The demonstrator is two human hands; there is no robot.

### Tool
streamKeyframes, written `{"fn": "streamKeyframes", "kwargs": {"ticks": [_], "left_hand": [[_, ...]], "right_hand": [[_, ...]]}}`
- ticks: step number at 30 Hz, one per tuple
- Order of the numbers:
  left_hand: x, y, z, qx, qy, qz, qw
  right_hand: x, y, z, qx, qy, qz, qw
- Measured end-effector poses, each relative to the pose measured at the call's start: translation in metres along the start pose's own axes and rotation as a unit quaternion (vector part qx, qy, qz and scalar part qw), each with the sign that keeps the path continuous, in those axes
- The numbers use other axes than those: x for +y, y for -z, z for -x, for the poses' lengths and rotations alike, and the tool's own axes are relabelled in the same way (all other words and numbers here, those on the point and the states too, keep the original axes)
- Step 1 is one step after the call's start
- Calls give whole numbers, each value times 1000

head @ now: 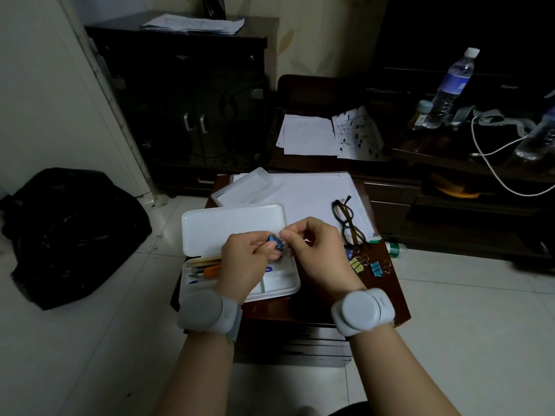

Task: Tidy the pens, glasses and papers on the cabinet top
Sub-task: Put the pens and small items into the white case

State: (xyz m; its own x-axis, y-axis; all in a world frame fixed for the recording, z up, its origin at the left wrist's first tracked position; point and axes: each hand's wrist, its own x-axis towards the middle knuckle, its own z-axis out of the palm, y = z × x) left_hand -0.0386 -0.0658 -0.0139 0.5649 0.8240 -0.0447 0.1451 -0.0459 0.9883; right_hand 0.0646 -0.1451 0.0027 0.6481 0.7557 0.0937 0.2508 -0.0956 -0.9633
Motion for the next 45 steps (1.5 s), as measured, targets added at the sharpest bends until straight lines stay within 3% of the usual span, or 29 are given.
{"fn": "streamKeyframes", "kwargs": {"ticks": [4,9,12,23,30,37,45], "left_hand": [[4,5,2,-5,-16,-6,1000],[13,6,6,-53,-79,-35,995],[15,3,7,-77,-89,-17,993],[9,10,4,-80,-137,-97,982],[4,8,-1,-61,-98,-103,988],[3,13,-3,-20,-89,-136,986],[12,15,2,-31,-22,-65,997]], "right_hand": [[-3,4,2,-46,-21,-56,997],[-3,8,0,-12,-75,-102,992],[3,6,-1,-41,-111,-104,988],[1,6,3,-100,-126,-184,970],[-2,5,3,-102,-124,-159,974],[2,4,0,-45,-135,-131,981],[3,0,0,-10,-136,-137,981]]}}
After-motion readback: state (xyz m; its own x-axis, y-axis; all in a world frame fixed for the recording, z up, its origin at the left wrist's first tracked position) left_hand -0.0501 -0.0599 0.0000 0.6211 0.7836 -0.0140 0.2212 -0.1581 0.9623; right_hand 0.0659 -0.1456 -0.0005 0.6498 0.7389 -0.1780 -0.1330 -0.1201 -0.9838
